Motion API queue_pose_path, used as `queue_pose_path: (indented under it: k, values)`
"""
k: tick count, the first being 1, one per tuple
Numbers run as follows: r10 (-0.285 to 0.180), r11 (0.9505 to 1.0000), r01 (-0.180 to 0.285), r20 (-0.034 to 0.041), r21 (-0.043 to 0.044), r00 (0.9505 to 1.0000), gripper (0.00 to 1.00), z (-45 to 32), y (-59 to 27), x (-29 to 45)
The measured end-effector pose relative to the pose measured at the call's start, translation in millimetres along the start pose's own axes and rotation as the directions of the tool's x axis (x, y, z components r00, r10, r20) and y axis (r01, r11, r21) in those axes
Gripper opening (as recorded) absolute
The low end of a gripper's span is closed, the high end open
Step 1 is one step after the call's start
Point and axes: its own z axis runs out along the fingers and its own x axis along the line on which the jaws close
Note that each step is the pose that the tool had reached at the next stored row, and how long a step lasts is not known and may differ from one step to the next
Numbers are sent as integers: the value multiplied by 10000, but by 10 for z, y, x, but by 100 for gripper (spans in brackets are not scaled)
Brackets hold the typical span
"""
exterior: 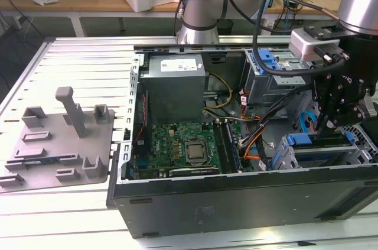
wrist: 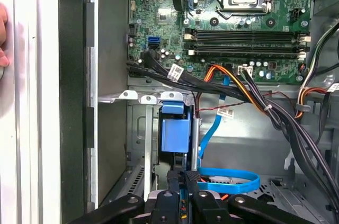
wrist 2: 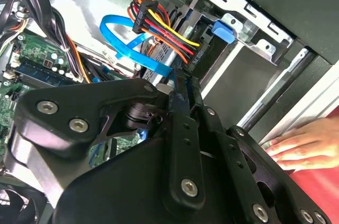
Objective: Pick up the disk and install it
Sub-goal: 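Insert the second disk wire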
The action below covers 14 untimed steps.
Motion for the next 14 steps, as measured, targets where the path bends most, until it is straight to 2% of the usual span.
queue_pose_path:
  k: [14]
  values:
    - [-63,10000,63,4,7,10000,16,4,8,-2]
